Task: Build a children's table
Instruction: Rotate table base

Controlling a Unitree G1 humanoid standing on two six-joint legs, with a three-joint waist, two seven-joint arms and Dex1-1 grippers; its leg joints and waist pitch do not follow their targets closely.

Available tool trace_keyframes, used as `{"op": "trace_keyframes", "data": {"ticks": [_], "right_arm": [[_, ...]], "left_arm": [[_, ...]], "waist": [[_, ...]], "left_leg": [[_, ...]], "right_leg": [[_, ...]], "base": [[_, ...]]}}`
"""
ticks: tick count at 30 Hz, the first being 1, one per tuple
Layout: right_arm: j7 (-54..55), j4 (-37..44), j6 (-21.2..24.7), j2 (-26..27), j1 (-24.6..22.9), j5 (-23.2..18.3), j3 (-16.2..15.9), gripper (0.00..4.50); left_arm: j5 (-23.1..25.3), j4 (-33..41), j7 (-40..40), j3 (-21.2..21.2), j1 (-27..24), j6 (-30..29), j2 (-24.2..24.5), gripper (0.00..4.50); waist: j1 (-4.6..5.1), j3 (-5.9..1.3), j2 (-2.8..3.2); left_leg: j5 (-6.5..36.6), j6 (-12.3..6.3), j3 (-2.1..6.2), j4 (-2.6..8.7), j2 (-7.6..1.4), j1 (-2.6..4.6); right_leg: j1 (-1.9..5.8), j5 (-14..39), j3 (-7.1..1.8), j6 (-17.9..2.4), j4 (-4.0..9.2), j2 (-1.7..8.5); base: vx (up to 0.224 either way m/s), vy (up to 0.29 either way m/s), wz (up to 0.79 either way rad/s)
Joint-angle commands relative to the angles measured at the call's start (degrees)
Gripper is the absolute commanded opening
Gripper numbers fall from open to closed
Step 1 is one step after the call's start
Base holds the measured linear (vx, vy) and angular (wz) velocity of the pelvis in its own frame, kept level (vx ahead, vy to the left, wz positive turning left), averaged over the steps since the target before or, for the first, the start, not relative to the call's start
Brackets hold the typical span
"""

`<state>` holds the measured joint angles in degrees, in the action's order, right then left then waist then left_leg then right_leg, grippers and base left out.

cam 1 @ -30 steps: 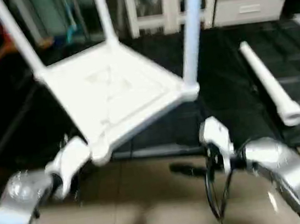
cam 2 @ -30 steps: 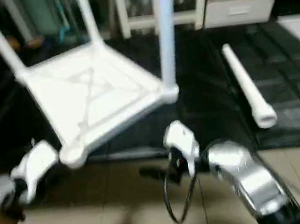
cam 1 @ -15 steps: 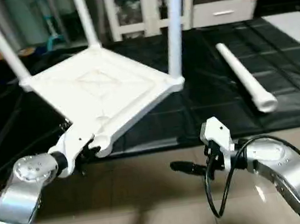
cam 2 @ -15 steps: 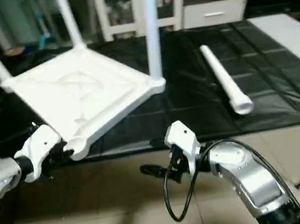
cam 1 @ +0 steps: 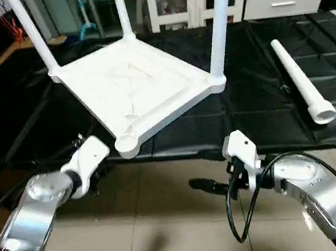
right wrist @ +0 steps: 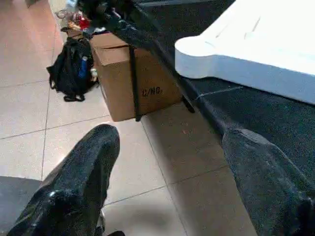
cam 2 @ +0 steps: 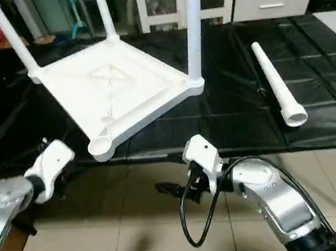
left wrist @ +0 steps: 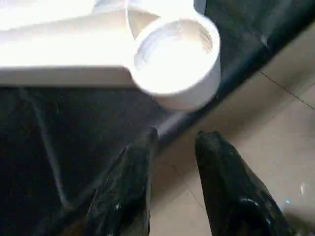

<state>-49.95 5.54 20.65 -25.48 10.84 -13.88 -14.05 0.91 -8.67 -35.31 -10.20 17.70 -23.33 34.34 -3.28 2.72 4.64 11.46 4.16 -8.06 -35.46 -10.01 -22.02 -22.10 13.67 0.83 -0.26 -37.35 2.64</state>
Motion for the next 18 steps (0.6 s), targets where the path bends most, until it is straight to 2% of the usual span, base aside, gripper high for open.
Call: {"op": "trace_keyframes", "data": {"ticks": [1,5,6,8,9,11,12,15,16,17,18], "right_arm": [[0.4,0.3,-0.6,0.0,0.3,0.1,0.2,3.66],[0.7,0.0,-0.8,0.3,0.4,0.5,0.4,3.66],[1.0,-0.2,-1.0,0.6,0.6,0.6,0.5,3.66],[1.4,-0.4,-1.1,0.8,0.8,0.8,0.6,3.66],[1.8,-0.5,-1.2,1.0,0.9,0.9,0.6,3.66],[2.0,-0.6,-1.3,1.1,1.0,1.0,0.6,3.66],[2.1,-0.6,-1.3,1.1,1.0,1.0,0.7,3.66],[2.6,-0.6,-1.4,1.2,1.0,1.1,0.9,3.66],[3.1,-0.6,-1.4,1.5,0.9,1.2,1.2,3.66],[3.5,-0.7,-1.5,1.7,0.9,1.3,1.2,3.66],[3.8,-0.8,-1.6,1.9,0.9,1.4,1.3,3.66]], "left_arm": [[-0.1,-1.0,-0.6,-0.9,0.9,0.6,-0.7,1.54],[0.4,-3.1,-1.0,-2.0,2.1,1.4,-2.0,1.54],[1.0,-6.3,0.0,-2.2,3.6,2.7,-3.2,1.54],[2.0,-10.2,1.5,-2.3,5.5,4.4,-4.4,1.54],[2.6,-13.6,3.2,-1.9,7.2,5.7,-5.7,1.54],[3.0,-16.5,5.0,-1.4,8.8,6.9,-6.8,1.54],[3.3,-18.0,5.9,-1.3,9.6,7.6,-7.2,1.54],[4.4,-22.7,8.7,-1.2,12.7,9.7,-8.4,1.54],[4.6,-27.0,11.1,-0.6,15.9,12.2,-9.8,1.54],[4.2,-29.2,12.3,0.2,17.6,13.5,-11.0,1.54],[3.8,-30.5,13.0,0.7,18.6,14.4,-11.9,1.54]], "waist": [[0.51,-3.03,0.04],[1.10,-3.20,-0.37],[1.27,-3.19,-0.46],[1.18,-3.12,-0.40],[1.21,-3.04,-0.60],[1.08,-3.04,-0.62],[1.22,-3.13,-0.58],[1.26,-3.31,-0.62],[1.27,-3.34,-0.71],[1.25,-3.30,-0.70],[0.93,-3.51,-0.77]], "left_leg": [[15.4,0.50,0.84,5.21,-2.40,1.07],[12.3,-0.75,0.55,4.99,-2.21,0.69],[12.0,-1.21,0.46,4.92,-2.19,0.71],[12.8,-1.46,0.10,4.66,-1.98,1.10],[13.3,-1.51,0.08,4.76,-2.05,1.04],[13.7,-1.19,0.12,4.88,-2.14,1.07],[13.2,-1.00,0.30,5.04,-2.33,0.75],[12.6,-1.28,0.26,4.85,-2.24,0.85],[11.8,-1.44,0.27,4.85,-2.26,0.69],[11.7,-1.65,0.11,4.69,-2.04,0.74],[11.4,-1.78,-0.04,4.44,-2.07,1.14]], "right_leg": [[1.86,6.3,-2.08,-11.1,5.30,4.10],[2.13,2.7,-2.04,-11.2,5.34,4.23],[2.09,2.5,-2.02,-11.4,5.42,4.25],[1.69,4.5,-2.10,-11.3,5.88,4.15],[1.80,6.3,-2.13,-11.2,5.93,4.28],[1.82,8.5,-2.12,-10.4,6.12,4.34],[2.05,7.5,-2.03,-10.3,5.80,4.47],[1.99,6.0,-2.06,-10.4,5.84,4.47],[2.11,4.6,-2.01,-10.6,5.72,4.49],[1.94,4.5,-2.00,-10.5,5.91,4.26],[1.81,3.2,-2.08,-11.0,5.88,4.32]], "base": [[0.000,0.000,0.00],[0.000,0.000,0.00],[0.000,0.000,0.00],[0.000,0.000,0.00],[0.000,0.000,0.00],[0.000,0.000,0.00],[0.000,0.000,0.00],[0.000,0.000,0.00],[0.000,0.000,0.00],[0.000,0.000,0.00],[0.000,0.000,0.00]]}}
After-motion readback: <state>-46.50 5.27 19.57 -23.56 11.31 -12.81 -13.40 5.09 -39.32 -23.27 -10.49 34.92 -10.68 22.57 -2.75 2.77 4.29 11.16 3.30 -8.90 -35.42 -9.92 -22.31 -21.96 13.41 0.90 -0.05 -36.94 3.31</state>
